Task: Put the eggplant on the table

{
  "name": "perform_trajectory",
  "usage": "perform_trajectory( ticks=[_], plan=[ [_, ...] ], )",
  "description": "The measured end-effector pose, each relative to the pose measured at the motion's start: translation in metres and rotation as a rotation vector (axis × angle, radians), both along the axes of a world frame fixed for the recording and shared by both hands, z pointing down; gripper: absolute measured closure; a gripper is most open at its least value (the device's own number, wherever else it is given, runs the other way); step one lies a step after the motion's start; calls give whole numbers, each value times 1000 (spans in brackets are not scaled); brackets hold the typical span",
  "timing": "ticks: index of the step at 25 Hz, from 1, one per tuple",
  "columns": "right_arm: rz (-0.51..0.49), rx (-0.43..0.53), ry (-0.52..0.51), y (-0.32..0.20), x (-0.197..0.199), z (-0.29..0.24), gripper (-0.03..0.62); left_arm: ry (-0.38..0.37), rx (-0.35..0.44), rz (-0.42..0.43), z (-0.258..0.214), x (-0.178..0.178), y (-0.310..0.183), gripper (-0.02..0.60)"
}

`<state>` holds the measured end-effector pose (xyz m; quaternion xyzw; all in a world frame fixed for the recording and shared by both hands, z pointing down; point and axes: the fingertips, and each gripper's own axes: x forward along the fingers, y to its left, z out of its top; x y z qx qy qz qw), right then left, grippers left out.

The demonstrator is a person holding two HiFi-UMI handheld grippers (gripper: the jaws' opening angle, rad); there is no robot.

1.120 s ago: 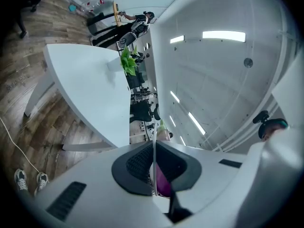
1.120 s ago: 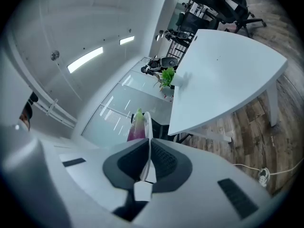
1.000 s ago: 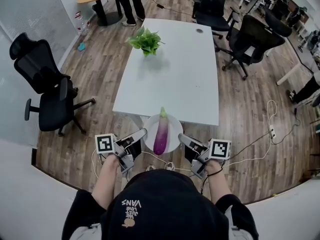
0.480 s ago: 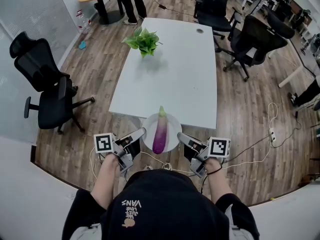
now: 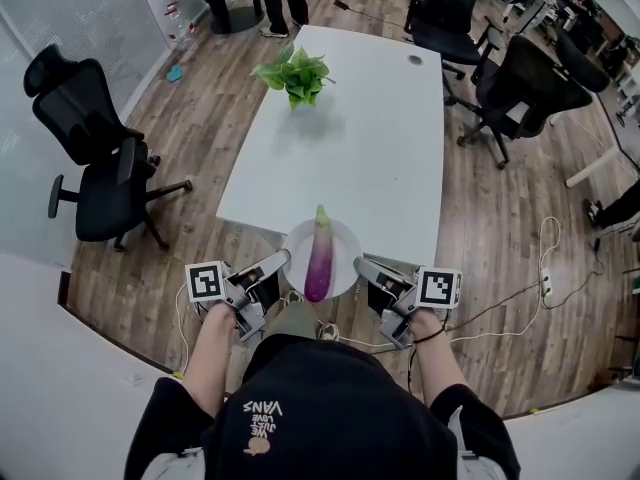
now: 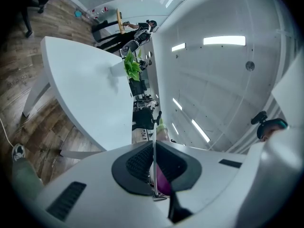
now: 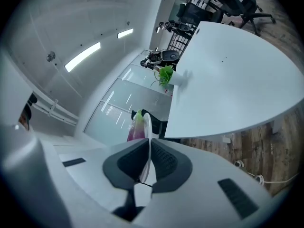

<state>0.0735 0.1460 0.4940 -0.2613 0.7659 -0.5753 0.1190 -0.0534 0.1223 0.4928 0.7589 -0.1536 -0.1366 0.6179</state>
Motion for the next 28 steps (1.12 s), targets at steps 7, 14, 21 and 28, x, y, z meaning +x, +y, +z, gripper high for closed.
perform_trajectory(
  ticks=[7,14,21,28],
  plan=[
    [22,-6,-2,-51,-14,-2,566,1,-3,21,-2,-11,-54,558],
    [56,4,8,-88,-23,-3,566,-4,16,55,-4,-22,-93,558],
    [96,-4,22,-130,-39,4,565,-6,17,90,0,-39,-139,558],
    [117,-5,12,-158,-48,3,565,-2,19,113,2,-45,-169,558]
  ],
)
